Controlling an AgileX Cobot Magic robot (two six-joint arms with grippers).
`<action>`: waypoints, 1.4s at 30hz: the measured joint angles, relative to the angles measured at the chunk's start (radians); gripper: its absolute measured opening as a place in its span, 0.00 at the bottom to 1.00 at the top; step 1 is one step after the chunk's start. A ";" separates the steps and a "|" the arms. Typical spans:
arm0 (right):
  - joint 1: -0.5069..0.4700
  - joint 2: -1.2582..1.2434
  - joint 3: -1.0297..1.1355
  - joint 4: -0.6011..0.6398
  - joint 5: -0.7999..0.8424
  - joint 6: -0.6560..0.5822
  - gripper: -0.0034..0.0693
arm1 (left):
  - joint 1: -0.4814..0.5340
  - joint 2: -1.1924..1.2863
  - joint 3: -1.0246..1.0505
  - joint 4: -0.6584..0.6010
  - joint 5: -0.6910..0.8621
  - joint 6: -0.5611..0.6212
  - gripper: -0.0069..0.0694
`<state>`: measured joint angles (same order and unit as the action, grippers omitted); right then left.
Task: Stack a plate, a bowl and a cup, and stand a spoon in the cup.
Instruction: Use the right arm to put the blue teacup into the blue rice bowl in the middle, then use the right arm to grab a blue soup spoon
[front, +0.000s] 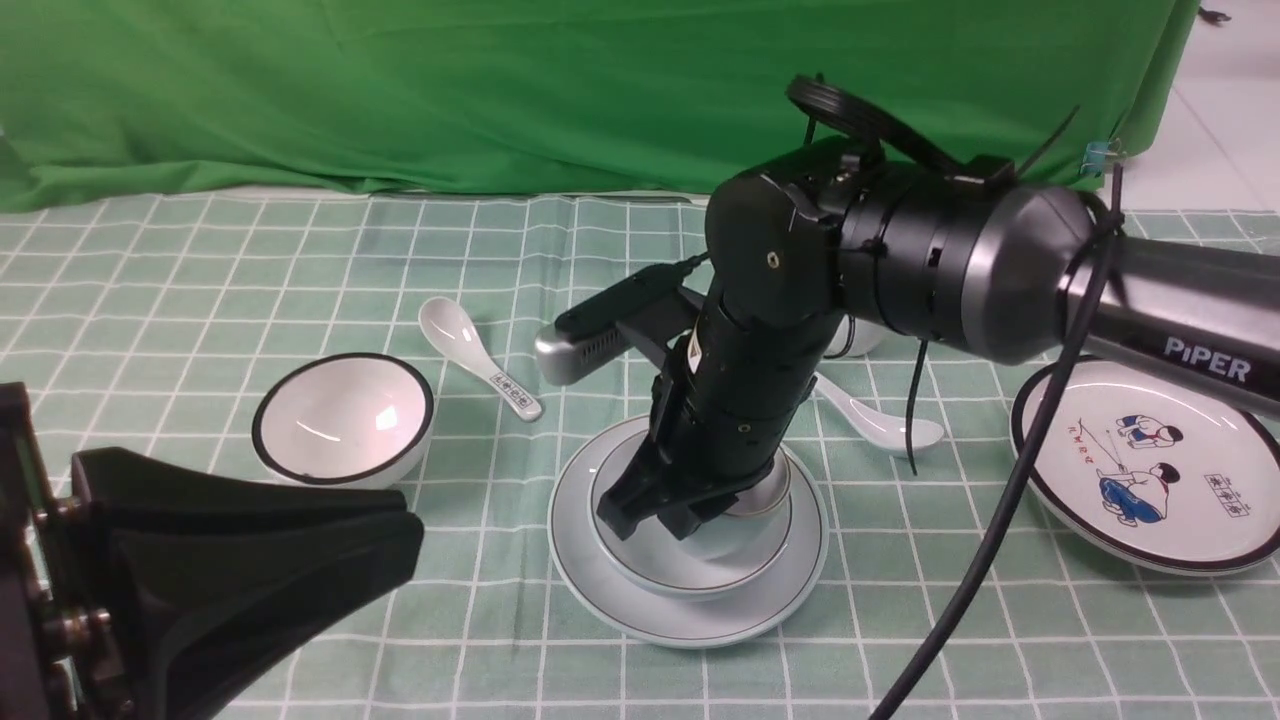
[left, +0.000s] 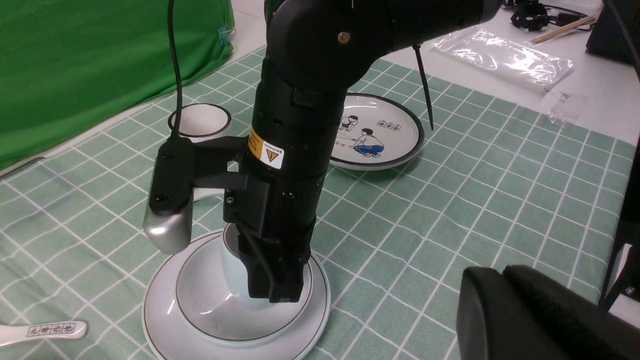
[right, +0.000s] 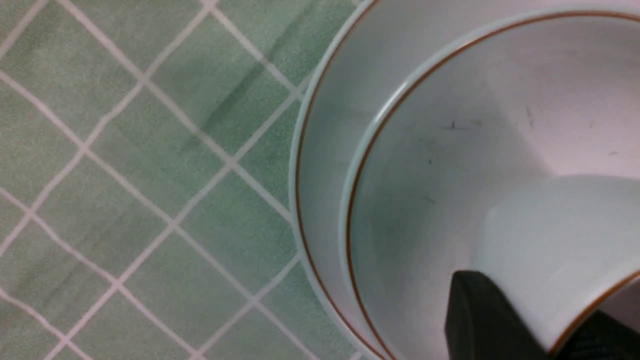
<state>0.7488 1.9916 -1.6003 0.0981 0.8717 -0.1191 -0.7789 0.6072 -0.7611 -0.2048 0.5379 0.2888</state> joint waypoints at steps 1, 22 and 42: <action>0.000 0.001 -0.001 0.000 -0.001 0.002 0.20 | 0.000 0.000 0.000 0.000 0.000 0.000 0.10; 0.001 -0.163 -0.157 -0.123 0.141 -0.016 0.60 | 0.000 0.000 0.000 -0.001 0.000 -0.001 0.11; -0.358 0.221 -0.406 0.044 0.249 -0.290 0.59 | 0.000 0.000 0.000 -0.001 -0.005 -0.003 0.11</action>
<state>0.3903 2.2130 -2.0058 0.1426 1.1206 -0.4090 -0.7789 0.6072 -0.7611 -0.2058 0.5328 0.2857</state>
